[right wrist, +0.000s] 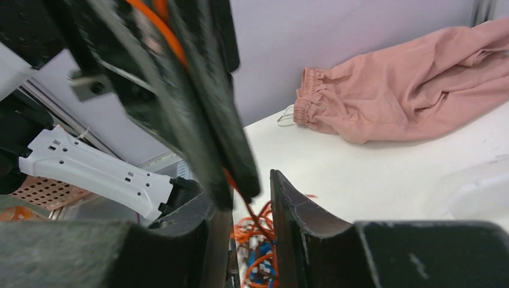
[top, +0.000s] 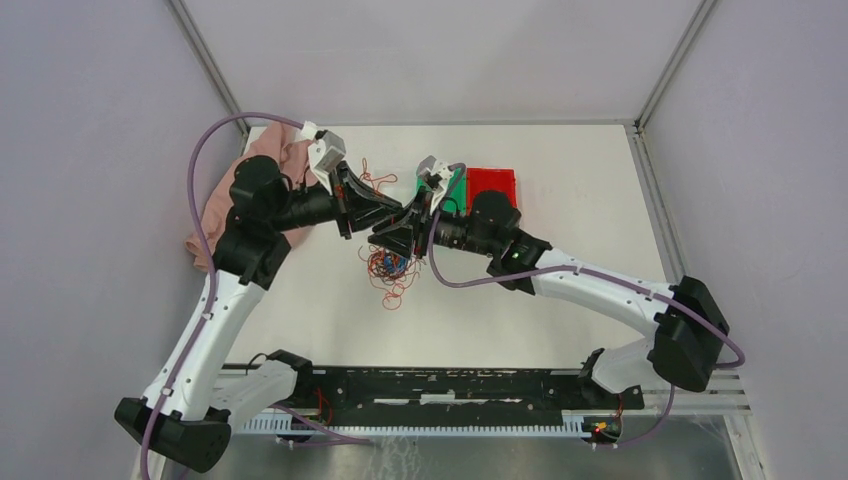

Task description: Untangle the cables

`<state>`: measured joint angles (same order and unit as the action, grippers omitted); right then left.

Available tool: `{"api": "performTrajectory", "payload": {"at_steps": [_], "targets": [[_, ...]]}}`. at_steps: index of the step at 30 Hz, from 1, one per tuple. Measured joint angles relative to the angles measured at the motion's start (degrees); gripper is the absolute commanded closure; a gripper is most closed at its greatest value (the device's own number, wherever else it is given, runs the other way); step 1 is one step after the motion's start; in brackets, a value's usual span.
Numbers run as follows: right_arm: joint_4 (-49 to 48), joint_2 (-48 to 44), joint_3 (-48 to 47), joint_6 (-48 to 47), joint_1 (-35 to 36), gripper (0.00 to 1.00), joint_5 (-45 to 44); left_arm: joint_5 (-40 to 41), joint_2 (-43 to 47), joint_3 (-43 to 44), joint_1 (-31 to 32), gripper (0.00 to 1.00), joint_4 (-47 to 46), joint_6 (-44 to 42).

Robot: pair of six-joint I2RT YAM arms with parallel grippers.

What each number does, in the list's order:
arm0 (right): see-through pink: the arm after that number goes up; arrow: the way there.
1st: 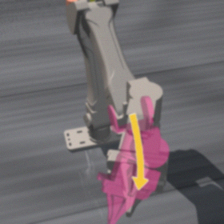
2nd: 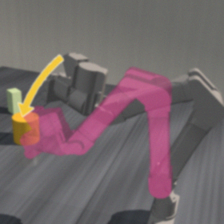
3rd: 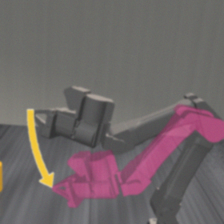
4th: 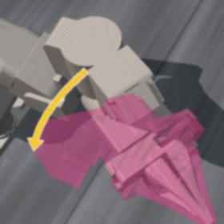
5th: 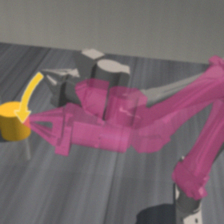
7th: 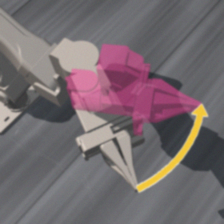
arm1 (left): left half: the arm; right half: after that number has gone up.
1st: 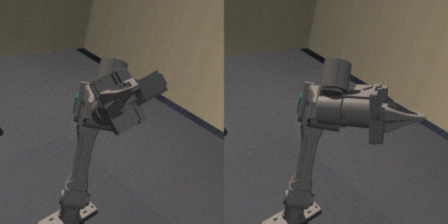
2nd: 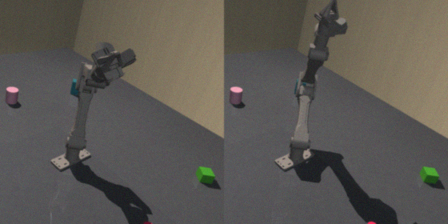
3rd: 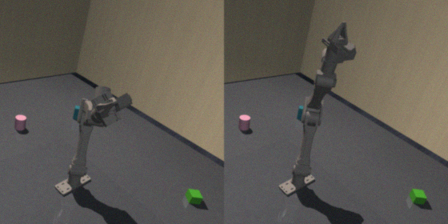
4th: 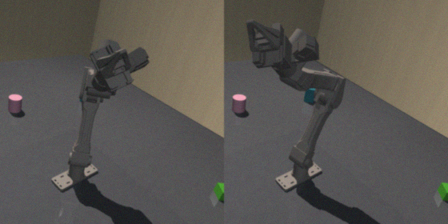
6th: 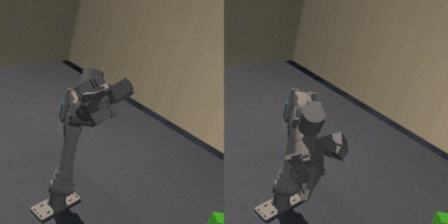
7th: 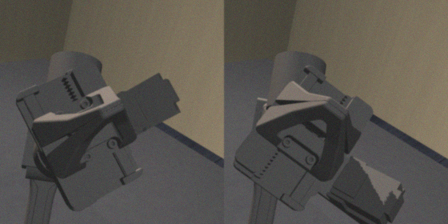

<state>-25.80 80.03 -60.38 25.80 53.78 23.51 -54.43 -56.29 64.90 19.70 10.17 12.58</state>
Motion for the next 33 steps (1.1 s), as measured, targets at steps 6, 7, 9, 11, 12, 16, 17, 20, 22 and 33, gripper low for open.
{"api": "performTrajectory", "payload": {"at_steps": [6, 7, 9, 11, 12, 16, 17, 20, 22, 33], "targets": [[-5.3, 3.8, 0.4, 5.0, 0.1, 0.63, 0.3, -0.1, -1.4, 5.0, 0.0, 0.97, -0.2, 1.6], [-6.3, 4.0, 0.6, 5.6, 0.1, 0.62, 0.2, -0.1, -1.6, 5.7, 0.0, 0.97, -0.3, 1.9], [-8.0, 4.2, 0.9, 6.5, 0.1, 0.61, 0.2, -0.1, -1.8, 6.6, 0.1, 0.97, -0.7, 2.7], [-9.5, 4.2, 1.2, 7.3, 0.1, 0.61, 0.0, -0.1, -1.9, 7.2, 0.2, 0.97, -1.2, 3.5], [-10.3, 4.2, 1.4, 7.6, 0.1, 0.6, 0.0, -0.1, -1.9, 7.6, 0.3, 0.97, -1.3, 3.9], [-13.2, 4.3, 3.4, 8.3, 0.1, 0.58, -0.7, -0.1, -2.4, 9.7, 0.3, 0.97, -1.5, 5.0], [-13.8, 4.3, 4.3, 8.2, 0.1, 0.58, -1.1, -0.1, -2.7, 10.5, 0.3, 0.97, -1.5, 5.0], [-14.7, 4.5, 7.0, 8.0, 0.1, 0.52, -2.3, 0.2, -3.7, 13.4, 0.3, 0.97, -1.6, 5.1], [-14.9, 4.9, 9.0, 7.5, 0.1, 0.45, -3.2, 0.5, -4.5, 15.9, 0.4, 0.97, -2.0, 5.2], [-13.2, 8.0, 16.9, 3.7, 0.1, 0.39, -8.9, 3.6, -7.9, 28.7, 0.4, 0.97, -3.5, 5.1]]}}
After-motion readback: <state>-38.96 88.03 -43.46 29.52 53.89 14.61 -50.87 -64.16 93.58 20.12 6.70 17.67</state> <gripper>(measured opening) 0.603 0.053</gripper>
